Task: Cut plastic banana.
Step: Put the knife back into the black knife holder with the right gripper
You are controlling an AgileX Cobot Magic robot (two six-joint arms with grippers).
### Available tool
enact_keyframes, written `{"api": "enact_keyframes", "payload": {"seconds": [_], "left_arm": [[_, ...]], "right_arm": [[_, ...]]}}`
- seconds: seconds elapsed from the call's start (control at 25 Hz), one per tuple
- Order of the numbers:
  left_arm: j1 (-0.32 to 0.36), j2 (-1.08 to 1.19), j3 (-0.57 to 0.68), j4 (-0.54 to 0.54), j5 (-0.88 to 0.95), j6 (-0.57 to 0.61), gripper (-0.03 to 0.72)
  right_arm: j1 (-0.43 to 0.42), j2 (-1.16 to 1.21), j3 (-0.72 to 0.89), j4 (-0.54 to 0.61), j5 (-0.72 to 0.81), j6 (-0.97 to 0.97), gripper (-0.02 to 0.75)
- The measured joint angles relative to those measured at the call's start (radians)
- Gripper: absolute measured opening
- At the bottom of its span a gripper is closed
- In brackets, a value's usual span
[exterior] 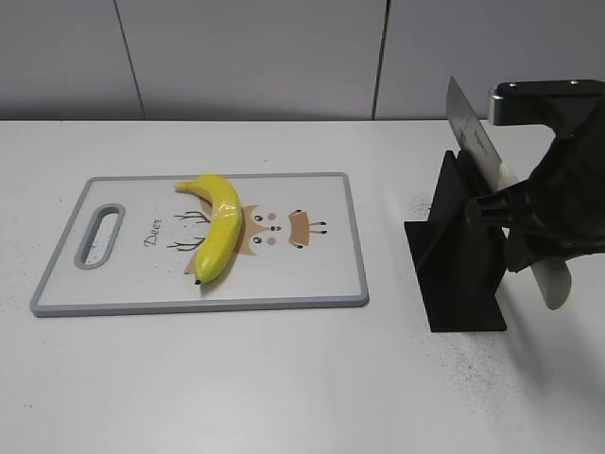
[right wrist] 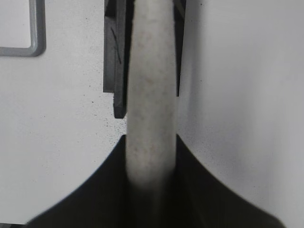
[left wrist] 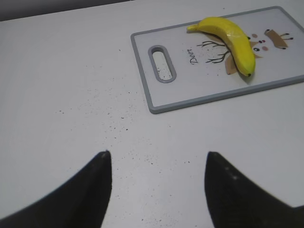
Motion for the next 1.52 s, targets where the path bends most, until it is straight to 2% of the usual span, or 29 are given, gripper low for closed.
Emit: {"api": "enact_keyframes", "payload": {"seconds": [0.56, 1.16, 1.24, 1.4, 1.52], "left_arm": [[0.0, 0.0, 0.0, 0.0, -0.001, 0.0, 0.579], [0.0, 0.0, 0.0, 0.0, -0.002, 0.0, 0.558], [0.0, 0.0, 0.0, 0.0, -0.002, 0.0, 0.543], [0.0, 0.0, 0.0, 0.0, -0.002, 0.0, 0.512], [0.001, 0.0, 0.0, 0.0, -0.002, 0.0, 0.493]], "right_arm": [[0.0, -0.059, -0.005, 0.016, 0.024, 0.0, 0.159], [0.0, 0.055, -0.006, 0.033, 0.034, -0.008, 0.163], [0.0, 0.055, -0.006, 0.033, 0.032, -0.014, 0.229], [0.0, 0.055, -0.006, 0.031, 0.032, -0.023, 0.457], [0.0, 0.055, -0.008, 0.012, 0.032, -0.024, 0.544]]}}
